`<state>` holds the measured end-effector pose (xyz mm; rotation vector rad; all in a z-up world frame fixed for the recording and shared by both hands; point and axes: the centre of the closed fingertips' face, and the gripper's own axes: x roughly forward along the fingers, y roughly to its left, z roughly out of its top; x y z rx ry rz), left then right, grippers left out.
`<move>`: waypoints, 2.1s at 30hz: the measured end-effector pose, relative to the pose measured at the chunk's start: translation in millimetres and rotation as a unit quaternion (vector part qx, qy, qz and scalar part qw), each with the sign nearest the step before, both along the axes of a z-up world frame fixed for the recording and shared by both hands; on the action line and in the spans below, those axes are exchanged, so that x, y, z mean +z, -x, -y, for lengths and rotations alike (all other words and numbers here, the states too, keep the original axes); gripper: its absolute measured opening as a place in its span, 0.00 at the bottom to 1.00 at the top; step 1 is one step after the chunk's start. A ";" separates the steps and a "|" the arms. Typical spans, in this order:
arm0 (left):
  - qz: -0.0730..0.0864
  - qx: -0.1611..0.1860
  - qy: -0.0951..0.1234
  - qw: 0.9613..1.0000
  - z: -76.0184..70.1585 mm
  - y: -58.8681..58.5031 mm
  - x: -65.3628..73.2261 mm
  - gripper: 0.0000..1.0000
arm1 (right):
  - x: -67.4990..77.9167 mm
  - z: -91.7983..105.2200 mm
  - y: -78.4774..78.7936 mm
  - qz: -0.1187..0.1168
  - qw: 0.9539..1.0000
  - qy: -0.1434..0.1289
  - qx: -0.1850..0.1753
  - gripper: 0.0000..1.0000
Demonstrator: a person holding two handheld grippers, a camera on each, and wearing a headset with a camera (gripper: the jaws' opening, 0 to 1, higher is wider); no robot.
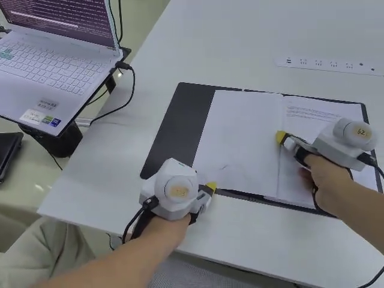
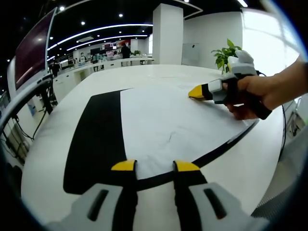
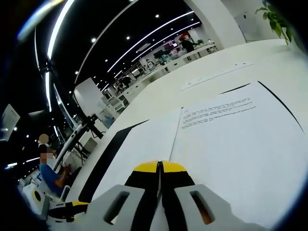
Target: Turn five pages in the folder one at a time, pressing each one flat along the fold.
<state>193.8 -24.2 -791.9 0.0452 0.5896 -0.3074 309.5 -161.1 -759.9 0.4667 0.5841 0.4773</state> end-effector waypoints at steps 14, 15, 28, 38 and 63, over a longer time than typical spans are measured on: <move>-0.001 0.000 0.000 1.000 0.1 -1.5 -1.0 0.28 | -7.1 -4.4 34.6 -0.004 1.000 0.006 0.027 0.00; 0.000 0.001 0.001 1.000 0.2 -1.8 -1.4 0.28 | -7.7 -5.0 39.2 -0.003 0.999 0.009 0.033 0.00; 0.002 -0.002 -0.001 1.000 1.0 1.5 2.8 0.28 | -16.6 -0.8 78.4 -0.017 0.998 0.014 0.057 0.00; 0.003 -0.001 0.000 1.000 0.9 3.8 4.5 0.28 | -19.4 0.0 115.6 -0.046 0.997 -0.008 0.066 0.00; -0.026 -0.002 -0.010 1.000 -0.1 3.0 3.2 0.28 | 49.0 -2.4 156.1 -0.113 0.981 -0.159 -0.008 0.00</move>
